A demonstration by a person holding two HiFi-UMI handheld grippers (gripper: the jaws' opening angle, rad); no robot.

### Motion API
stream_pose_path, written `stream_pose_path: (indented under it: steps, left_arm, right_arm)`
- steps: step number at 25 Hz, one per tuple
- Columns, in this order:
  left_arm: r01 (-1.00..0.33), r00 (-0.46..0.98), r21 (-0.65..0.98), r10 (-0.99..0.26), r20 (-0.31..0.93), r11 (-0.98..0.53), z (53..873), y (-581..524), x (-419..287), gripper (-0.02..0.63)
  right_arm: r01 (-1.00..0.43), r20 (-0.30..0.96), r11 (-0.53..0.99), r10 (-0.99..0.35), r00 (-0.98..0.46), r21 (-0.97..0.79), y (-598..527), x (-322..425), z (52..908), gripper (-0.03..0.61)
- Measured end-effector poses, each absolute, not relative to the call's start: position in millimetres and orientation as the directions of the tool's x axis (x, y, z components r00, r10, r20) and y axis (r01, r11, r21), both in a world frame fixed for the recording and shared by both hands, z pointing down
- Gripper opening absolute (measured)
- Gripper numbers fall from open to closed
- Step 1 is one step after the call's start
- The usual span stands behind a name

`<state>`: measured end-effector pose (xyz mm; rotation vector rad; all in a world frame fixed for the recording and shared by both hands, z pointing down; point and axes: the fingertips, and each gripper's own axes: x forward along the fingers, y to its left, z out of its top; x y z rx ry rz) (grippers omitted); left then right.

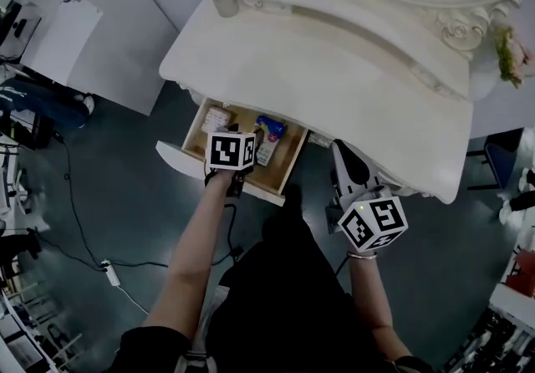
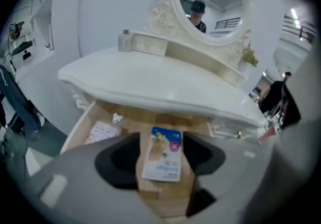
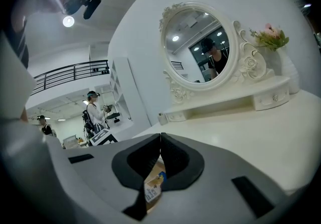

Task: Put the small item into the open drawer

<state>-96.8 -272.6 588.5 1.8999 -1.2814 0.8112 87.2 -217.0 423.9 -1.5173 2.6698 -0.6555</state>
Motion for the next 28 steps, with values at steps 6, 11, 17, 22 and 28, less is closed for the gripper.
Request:
stream_pose_path:
  steps: [6,11,17,22,28]
  left_arm:
    - [-0.942,0.326,0.188,-0.636,0.700,-0.277,538.7,-265.0,-112.9,0.231]
    - [-0.936,0.349,0.169,-0.749,0.563,-0.310,488.8,-257.0,-118.6,0.194]
    - [-0.927,0.373,0.152,-0.818,0.438,-0.342,443.8,-243.3,-124.9,0.165]
    - [-0.929,0.370,0.136,-0.856,0.361,-0.344,414.7,-228.7,-135.9,0.139]
    - [-0.930,0.369,0.121,-0.885,0.284,-0.348,386.3,-209.5,-145.4,0.087]
  right_arm:
    - [-0.818,0.174,0.471,-0.821,-0.543,-0.330,-207.5,73.5,407.6,0.005]
    - [-0.817,0.152,0.487,-0.823,-0.548,-0.311,-198.6,64.3,394.9,0.005]
    - [-0.812,0.128,0.507,-0.820,-0.558,-0.290,-187.3,52.4,383.5,0.005]
    - [-0.811,0.112,0.519,-0.820,-0.562,-0.270,-179.7,45.9,373.9,0.005]
    - [-0.808,0.091,0.534,-0.818,-0.568,-0.251,-171.2,37.9,362.8,0.005]
